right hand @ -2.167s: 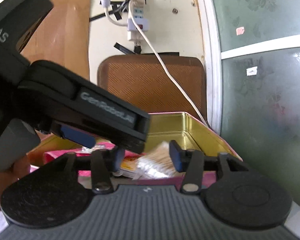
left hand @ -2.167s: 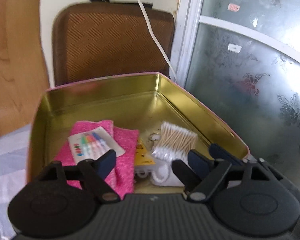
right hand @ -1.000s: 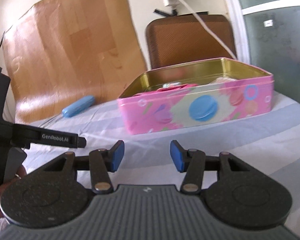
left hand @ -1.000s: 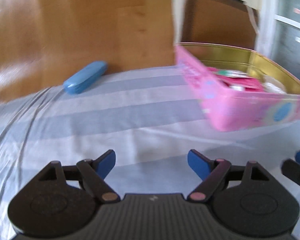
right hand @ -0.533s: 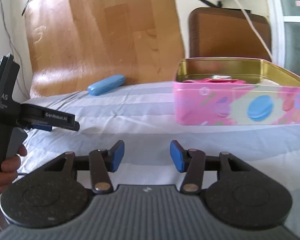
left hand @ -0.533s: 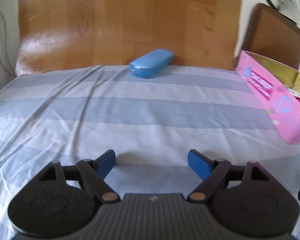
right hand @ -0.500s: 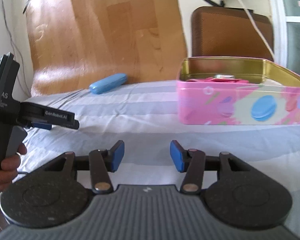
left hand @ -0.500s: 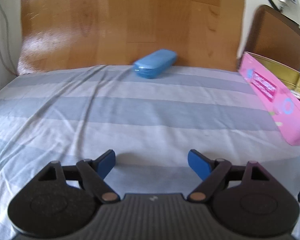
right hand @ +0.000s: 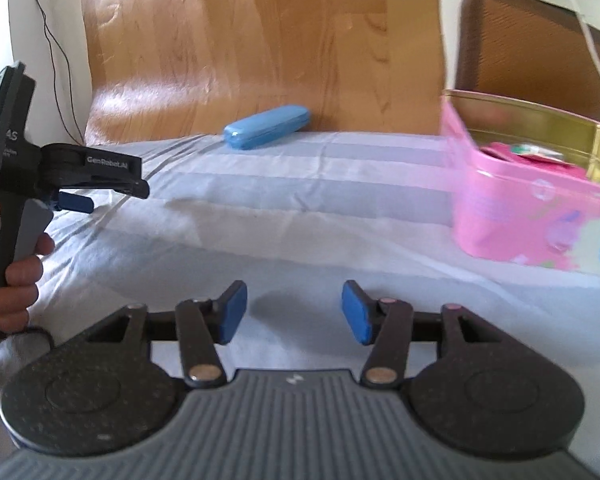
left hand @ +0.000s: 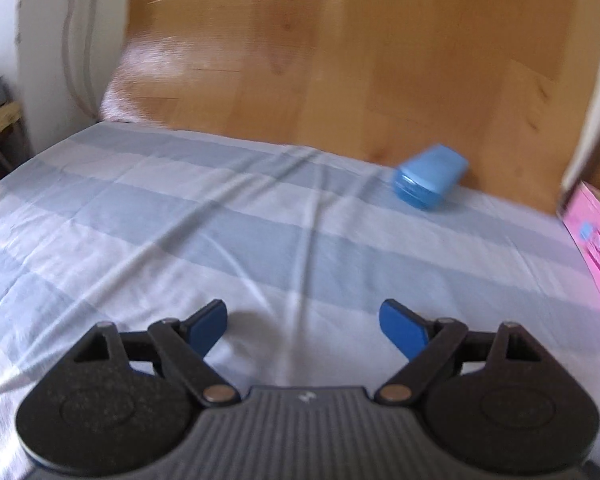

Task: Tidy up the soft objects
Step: 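Move the right gripper to the blue plastic case and grasp it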

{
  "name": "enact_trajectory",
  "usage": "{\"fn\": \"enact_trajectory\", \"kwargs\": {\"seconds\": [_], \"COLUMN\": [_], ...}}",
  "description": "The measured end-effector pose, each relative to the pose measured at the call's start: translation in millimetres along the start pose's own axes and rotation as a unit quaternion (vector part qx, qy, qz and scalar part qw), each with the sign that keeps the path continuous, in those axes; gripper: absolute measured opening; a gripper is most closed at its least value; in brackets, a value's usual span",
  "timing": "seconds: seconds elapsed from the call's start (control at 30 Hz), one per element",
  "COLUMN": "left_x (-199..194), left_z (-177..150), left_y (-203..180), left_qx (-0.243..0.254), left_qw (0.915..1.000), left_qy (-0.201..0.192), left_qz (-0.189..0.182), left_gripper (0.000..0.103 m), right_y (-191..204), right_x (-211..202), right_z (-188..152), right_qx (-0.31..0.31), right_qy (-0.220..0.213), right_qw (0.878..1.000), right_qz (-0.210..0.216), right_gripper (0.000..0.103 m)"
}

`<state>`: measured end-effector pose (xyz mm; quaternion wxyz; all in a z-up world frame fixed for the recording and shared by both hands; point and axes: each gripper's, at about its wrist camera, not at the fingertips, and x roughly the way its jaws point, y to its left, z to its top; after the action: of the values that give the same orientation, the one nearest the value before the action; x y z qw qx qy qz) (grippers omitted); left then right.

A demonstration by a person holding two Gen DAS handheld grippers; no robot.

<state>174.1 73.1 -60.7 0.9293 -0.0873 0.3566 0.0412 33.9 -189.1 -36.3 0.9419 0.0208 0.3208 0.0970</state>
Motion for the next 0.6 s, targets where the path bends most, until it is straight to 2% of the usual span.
{"fn": "enact_trajectory", "kwargs": {"seconds": [0.13, 0.3, 0.4, 0.47, 0.5, 0.6], "left_x": [2.3, -6.2, -2.9, -0.1, 1.1, 2.0], "left_z": [-0.1, -2.0, 1.3, 2.9, 3.9, 4.4], "left_y": [7.8, 13.9, 21.1, 26.5, 29.1, 31.8], "left_qx": [-0.013, -0.031, -0.050, -0.066, -0.073, -0.081], "left_qw": [0.9997, 0.9981, 0.9977, 0.9970, 0.9966, 0.9960], "left_qy": [-0.020, -0.051, -0.045, -0.039, -0.037, -0.036], "left_qz": [0.007, 0.015, 0.013, 0.011, 0.010, 0.010], "left_gripper": [0.087, 0.089, 0.089, 0.089, 0.089, 0.089], "right_y": [11.1, 18.1, 26.1, 32.2, 36.2, 47.8], "right_x": [25.1, 73.2, 108.2, 135.5, 149.4, 188.9], "right_z": [18.5, 66.9, 100.8, 124.3, 135.0, 158.9], "right_qx": [-0.008, 0.020, 0.042, 0.062, 0.073, 0.098], "right_qy": [0.010, 0.005, -0.007, -0.007, -0.006, 0.009], "right_qw": [1.000, 1.000, 0.999, 0.998, 0.997, 0.995], "right_qz": [0.002, 0.010, 0.010, 0.015, 0.017, 0.000], "right_gripper": [0.063, 0.065, 0.067, 0.075, 0.082, 0.084]}}
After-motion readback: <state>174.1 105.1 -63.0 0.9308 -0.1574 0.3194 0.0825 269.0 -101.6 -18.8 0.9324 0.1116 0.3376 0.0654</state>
